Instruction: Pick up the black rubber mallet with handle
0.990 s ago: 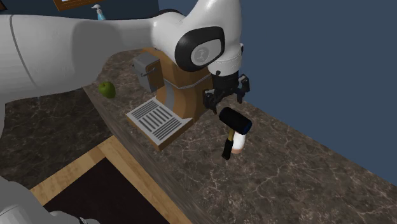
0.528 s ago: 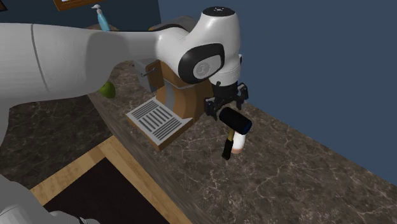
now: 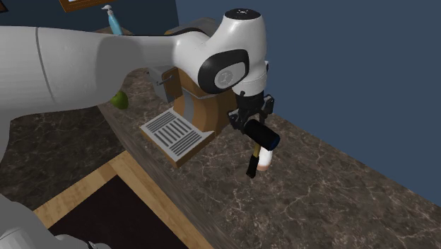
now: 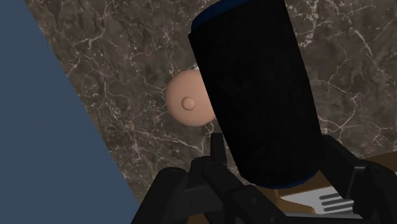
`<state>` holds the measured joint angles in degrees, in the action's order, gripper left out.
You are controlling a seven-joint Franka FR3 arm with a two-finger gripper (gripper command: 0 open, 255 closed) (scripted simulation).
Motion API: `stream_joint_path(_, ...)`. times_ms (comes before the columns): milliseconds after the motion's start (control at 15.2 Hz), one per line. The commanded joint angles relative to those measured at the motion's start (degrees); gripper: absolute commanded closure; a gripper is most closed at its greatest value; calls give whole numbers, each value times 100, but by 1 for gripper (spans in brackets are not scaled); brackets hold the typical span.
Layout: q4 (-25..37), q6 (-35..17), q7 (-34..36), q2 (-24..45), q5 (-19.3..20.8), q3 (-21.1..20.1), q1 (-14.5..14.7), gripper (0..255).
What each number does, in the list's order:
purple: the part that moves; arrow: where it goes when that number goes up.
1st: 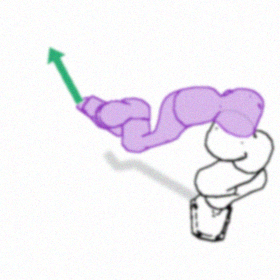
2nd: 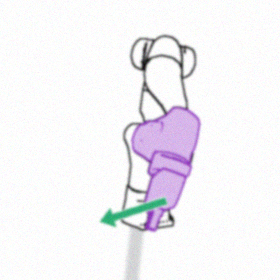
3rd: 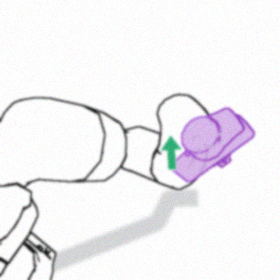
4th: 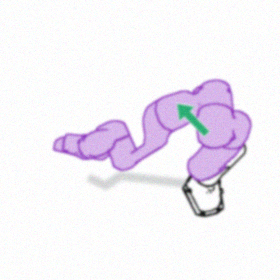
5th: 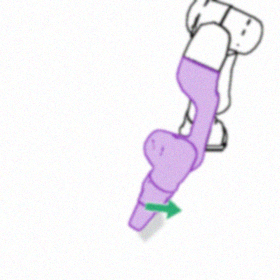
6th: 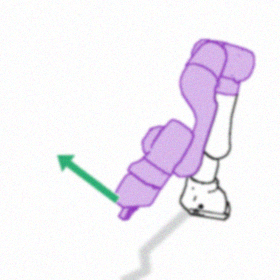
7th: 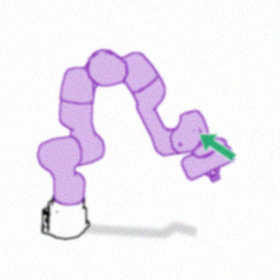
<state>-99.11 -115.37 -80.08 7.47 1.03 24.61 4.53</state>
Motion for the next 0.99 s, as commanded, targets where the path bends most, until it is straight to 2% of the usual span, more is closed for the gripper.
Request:
stream_joint_path(0,-6,4,1,4,0,0,0,255)
stream_joint_path(132,-5,0,6,9,-1,-2,2,255)
stream_joint_path(924,939,928,-48,25,-21,11,-20,255)
